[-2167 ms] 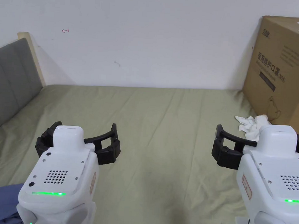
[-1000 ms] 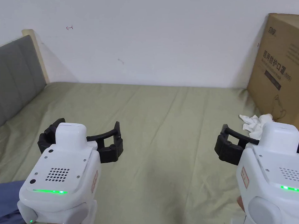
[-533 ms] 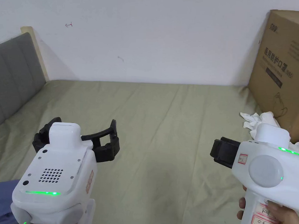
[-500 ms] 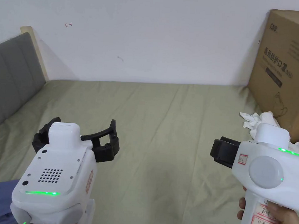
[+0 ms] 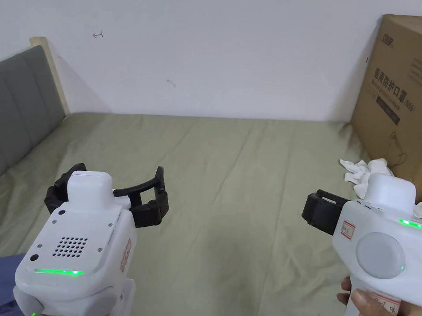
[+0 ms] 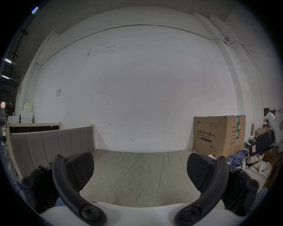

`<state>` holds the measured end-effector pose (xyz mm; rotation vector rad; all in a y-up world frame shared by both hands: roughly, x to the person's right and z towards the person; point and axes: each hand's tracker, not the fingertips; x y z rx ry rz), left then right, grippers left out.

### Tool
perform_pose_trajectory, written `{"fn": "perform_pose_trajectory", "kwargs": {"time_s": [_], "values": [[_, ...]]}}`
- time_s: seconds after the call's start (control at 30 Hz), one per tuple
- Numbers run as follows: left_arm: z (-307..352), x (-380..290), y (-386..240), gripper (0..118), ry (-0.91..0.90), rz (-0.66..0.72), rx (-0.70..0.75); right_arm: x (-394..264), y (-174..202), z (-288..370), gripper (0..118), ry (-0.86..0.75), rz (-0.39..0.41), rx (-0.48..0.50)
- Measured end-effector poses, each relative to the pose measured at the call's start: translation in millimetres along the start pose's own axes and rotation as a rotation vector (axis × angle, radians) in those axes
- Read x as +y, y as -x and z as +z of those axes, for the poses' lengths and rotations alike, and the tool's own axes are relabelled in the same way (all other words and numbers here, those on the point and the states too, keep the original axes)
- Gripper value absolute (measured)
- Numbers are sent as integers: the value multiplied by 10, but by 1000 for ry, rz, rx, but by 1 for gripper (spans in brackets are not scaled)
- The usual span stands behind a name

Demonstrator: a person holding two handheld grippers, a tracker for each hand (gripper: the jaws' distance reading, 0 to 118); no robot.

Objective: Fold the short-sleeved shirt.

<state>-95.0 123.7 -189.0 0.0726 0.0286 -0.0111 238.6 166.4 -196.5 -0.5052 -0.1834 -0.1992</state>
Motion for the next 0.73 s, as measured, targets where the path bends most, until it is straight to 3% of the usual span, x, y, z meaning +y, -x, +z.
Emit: {"fn": "perform_pose_trajectory", "kwargs": {"time_s": [0.2, 0.33, 0.43, 0.73], "values": [[9, 12, 19, 118, -4, 3, 0, -128, -18, 113, 118, -265, 66, 115], [23, 19, 31, 118, -6, 1, 3, -241, 18, 190, 118, -445, 90, 79], [44, 22, 45, 118, -9, 0, 4, -257, 49, 225, 118, -460, 123, 41], [58, 12, 70, 118, -10, 5, 7, -259, 29, 248, 118, -460, 132, 73]]}}
